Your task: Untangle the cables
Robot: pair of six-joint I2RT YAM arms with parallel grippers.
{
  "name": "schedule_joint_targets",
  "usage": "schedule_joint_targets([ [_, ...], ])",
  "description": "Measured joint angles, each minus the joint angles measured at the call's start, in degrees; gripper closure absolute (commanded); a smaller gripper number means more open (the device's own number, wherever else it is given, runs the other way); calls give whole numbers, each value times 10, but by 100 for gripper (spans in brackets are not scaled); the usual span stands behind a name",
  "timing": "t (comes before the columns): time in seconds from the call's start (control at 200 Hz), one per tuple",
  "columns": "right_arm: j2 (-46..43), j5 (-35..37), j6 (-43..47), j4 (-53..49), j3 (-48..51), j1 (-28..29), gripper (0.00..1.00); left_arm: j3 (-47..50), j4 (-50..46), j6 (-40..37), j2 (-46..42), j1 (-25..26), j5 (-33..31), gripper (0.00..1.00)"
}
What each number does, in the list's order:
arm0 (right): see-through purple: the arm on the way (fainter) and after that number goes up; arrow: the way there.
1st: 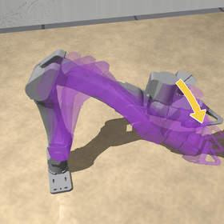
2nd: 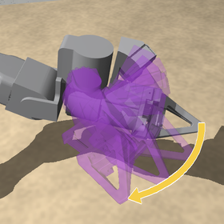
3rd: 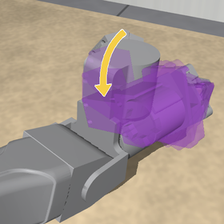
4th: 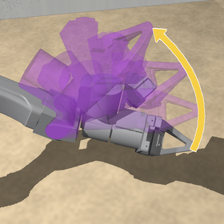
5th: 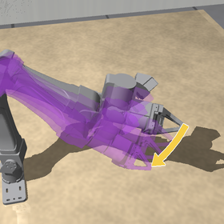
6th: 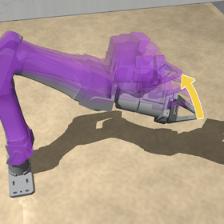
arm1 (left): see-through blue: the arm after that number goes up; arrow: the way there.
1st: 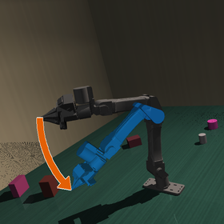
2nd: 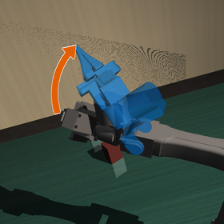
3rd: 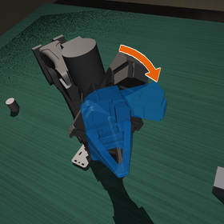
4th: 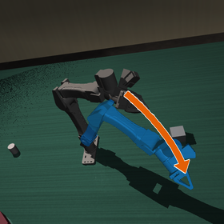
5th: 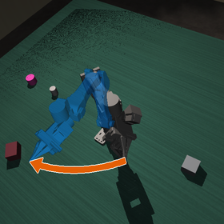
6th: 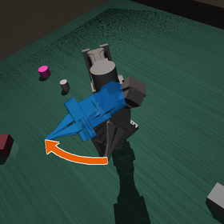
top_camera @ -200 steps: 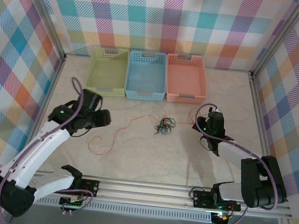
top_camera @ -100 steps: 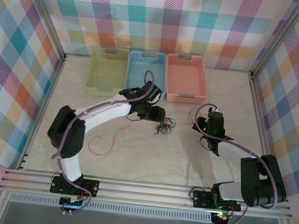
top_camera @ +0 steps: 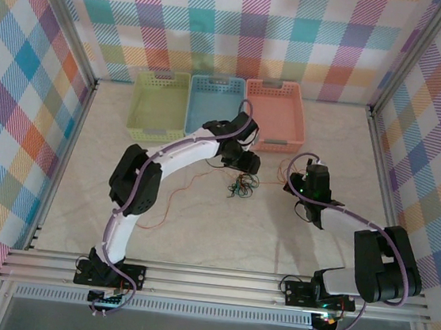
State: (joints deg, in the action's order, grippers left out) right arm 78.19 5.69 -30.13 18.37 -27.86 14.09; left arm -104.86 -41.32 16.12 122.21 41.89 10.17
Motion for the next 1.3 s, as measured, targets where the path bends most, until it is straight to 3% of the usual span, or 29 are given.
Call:
schedule_joint_targets([
  [0.425, 2, 0, 2, 0, 0, 0, 100, -54, -56, -30, 58, 4, -23, 71],
  [0.52, 2, -1, 2, 0, 0, 0, 100, -55, -55, -33, 58, 4, -23, 78],
  [0.665, 2, -2, 2, 0, 0, 0, 100, -56, -55, -31, 58, 4, -26, 100],
  [0.875, 2, -3, 3, 0, 0, 0, 100, -42, -47, -35, 50, 8, -44, 100],
  [1.025, 0, -14, 10, 2, 0, 0, 100, 25, -30, -33, -20, 13, -47, 100],
  [1.195, -38, -79, 27, 37, 0, 1, 58, 82, -6, -24, -152, 15, -35, 100],
  [1.3, -79, -134, 36, 78, 0, 12, 45, 96, 9, -18, -220, 15, -25, 100],
])
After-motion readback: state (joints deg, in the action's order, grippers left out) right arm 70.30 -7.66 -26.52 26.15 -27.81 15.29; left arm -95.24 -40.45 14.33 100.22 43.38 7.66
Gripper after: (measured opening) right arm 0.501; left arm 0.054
